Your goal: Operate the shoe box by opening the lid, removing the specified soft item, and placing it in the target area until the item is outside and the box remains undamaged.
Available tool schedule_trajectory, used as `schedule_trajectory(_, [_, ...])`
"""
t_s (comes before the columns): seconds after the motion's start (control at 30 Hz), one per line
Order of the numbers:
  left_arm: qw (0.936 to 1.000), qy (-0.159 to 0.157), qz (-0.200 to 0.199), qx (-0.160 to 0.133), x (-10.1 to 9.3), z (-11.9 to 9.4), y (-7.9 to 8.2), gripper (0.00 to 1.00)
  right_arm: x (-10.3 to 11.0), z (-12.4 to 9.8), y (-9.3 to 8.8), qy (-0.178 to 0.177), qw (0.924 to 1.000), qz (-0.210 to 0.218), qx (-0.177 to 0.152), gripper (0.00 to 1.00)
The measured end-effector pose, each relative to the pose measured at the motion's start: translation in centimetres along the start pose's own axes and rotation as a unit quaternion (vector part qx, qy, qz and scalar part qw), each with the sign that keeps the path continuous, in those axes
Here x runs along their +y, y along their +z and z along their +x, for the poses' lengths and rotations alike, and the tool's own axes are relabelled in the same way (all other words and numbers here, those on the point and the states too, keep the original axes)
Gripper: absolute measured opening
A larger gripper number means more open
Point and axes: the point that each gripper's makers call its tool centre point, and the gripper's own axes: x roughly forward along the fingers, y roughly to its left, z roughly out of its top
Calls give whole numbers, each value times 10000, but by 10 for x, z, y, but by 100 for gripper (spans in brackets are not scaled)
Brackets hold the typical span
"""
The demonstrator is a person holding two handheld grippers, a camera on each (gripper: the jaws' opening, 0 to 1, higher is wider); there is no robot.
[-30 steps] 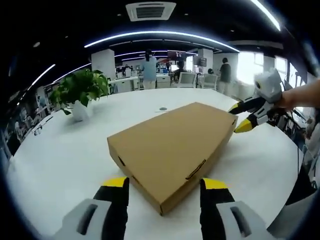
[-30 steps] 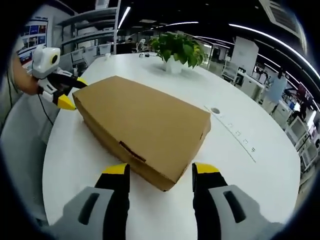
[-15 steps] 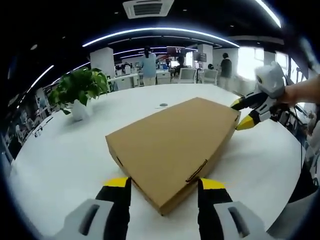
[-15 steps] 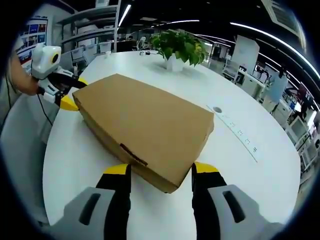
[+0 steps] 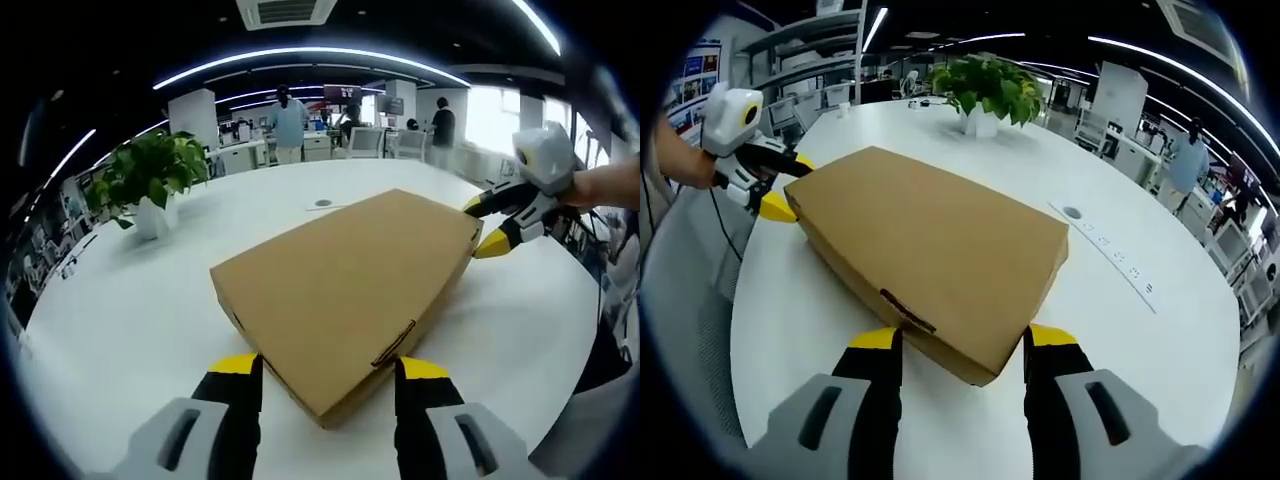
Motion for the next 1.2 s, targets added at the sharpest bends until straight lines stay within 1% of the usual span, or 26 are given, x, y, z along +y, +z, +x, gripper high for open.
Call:
schedule_trajectory(0.2, [9999,-92,55,74,4,-2,-1,53,7,-1,2,-36,9999,157,-11,45])
schedule_trajectory(0.4, [9995,-298,43,69,11,-5,-2,52,13,-2,3,-81,9995,315,-32,45])
schedule_trajectory(0.73, [9984,-518,193,116,22,-9,-6,52,30,-3,7,-131,9976,674,-94,45])
schedule_trajectory(0.9, [9976,-618,276,123,28,-11,-7,52,38,-3,6,-185,9980,602,-73,44])
schedule_trajectory(1.2, [9955,-813,448,190,41,-14,-12,52,53,-3,8,-205,9976,655,-97,42])
